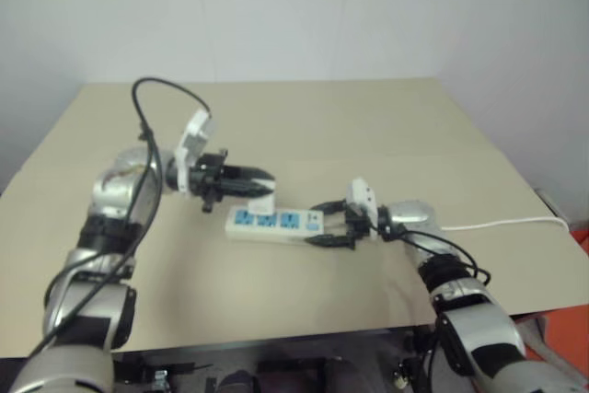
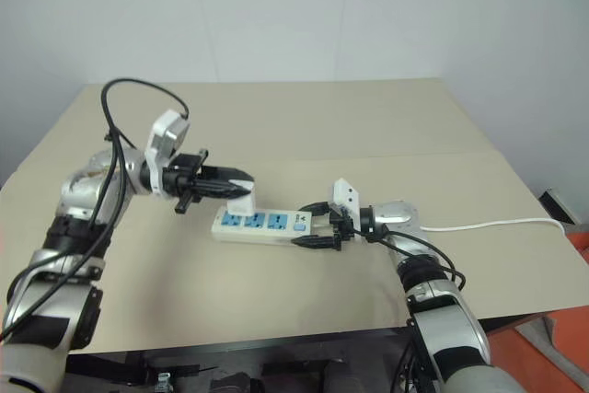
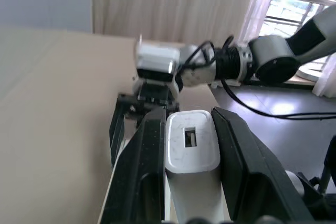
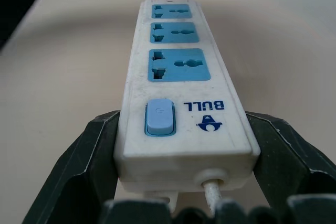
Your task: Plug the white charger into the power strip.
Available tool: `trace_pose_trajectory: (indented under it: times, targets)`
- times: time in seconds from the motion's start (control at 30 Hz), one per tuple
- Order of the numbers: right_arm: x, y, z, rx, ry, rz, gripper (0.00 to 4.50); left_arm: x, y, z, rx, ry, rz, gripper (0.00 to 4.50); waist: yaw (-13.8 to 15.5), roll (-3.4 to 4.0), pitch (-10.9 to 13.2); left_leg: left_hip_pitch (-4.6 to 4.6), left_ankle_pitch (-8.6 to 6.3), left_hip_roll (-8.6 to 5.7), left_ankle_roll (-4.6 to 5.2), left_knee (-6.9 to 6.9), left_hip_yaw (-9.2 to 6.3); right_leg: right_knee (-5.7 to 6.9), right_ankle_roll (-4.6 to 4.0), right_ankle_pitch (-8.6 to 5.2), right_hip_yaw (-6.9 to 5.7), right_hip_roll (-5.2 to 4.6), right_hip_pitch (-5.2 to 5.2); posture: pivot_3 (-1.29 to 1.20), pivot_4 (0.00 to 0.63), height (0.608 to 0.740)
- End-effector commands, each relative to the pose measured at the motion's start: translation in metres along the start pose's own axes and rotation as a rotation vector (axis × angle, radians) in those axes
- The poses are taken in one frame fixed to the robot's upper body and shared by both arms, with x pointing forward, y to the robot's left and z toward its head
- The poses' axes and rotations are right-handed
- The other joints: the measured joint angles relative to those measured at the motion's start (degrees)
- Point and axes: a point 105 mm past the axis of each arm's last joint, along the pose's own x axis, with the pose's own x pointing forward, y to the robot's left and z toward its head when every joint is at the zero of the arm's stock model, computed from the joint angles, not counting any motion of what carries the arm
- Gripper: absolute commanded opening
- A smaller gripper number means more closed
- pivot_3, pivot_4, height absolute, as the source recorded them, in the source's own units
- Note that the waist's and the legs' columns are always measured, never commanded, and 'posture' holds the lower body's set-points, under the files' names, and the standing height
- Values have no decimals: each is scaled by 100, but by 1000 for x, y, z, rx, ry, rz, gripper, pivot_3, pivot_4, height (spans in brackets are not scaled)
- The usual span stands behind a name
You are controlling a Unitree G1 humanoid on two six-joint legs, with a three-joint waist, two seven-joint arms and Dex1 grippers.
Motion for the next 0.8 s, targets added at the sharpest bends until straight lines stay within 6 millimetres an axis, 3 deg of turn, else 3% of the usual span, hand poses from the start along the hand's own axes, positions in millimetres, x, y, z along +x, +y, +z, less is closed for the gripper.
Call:
trace_pose_trajectory:
  times: [0.03, 0.37, 0.63, 0.8]
  targets:
    - [4, 1, 5, -41, -12, 35, 3381, 3, -1, -4, 49, 31, 11, 1031, 18, 0, 0, 1, 1, -4, -1, 3, 1, 5, 0, 0, 0, -1, 0, 0, 150, 740]
    - [1, 9, -6, -38, 15, 56, 3381, 12, 3, -7, 120, -47, -19, 1031, 46, 1, 0, 6, 4, -4, -6, 3, 7, 10, -3, -1, 1, 4, 1, 0, 150, 740]
    - [2, 9, -11, -36, 27, 42, 3381, 20, 13, -26, 55, -6, -21, 1031, 62, 1, 0, 8, 4, -6, -6, 4, 10, 10, -3, -1, 2, 4, 3, 0, 150, 740]
    - [6, 11, -15, -34, 34, 38, 3381, 25, 19, -28, 15, -36, -21, 1031, 54, 0, 0, 7, 3, -5, -6, 3, 10, 8, -3, -1, 2, 5, 3, 0, 150, 740]
